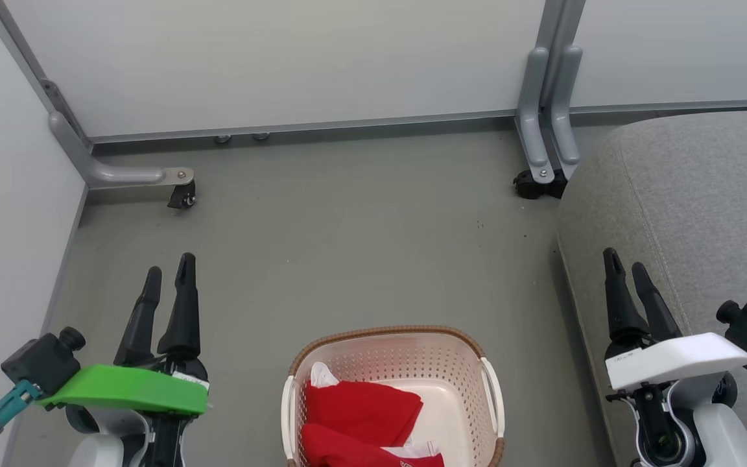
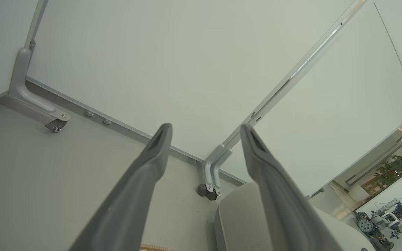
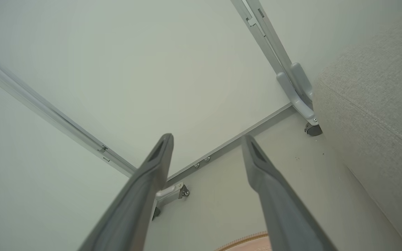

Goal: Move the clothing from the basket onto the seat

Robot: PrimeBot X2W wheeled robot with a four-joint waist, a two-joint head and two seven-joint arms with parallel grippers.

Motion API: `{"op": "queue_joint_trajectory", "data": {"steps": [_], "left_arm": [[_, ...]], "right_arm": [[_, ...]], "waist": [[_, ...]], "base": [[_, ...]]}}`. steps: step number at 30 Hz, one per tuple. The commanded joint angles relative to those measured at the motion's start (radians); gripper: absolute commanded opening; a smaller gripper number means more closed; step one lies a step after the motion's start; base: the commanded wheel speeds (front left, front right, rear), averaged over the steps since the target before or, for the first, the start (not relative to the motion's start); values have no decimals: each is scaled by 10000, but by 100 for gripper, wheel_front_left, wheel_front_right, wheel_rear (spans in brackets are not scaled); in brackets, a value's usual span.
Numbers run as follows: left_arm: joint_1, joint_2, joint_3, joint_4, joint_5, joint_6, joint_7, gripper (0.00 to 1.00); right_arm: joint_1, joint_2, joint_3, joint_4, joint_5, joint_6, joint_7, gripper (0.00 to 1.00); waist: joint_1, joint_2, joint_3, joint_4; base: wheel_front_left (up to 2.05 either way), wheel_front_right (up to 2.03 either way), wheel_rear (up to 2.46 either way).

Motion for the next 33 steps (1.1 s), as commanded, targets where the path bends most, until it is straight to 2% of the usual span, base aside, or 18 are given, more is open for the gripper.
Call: {"op": "queue_joint_trajectory", "data": {"steps": [1, 16, 33], "left_arm": [[-247, 147, -56, -128, 348, -2, -101, 100], [-105, 98, 3, 340, 2427, -2, -518, 100], [-99, 232, -229, 918, 3884, -3, -926, 100]], "right_arm": [[-150, -49, 51, -127, -398, 3, -118, 100], [-157, -8, 266, 203, -2695, 3, -529, 100], [-158, 49, 450, 468, -4476, 4, -755, 100]], "waist": [[0, 0, -3, 3], [0, 0, -3, 15], [0, 0, -27, 49]], "base": [[0, 0, 0], [0, 0, 0], [0, 0, 0]]}}
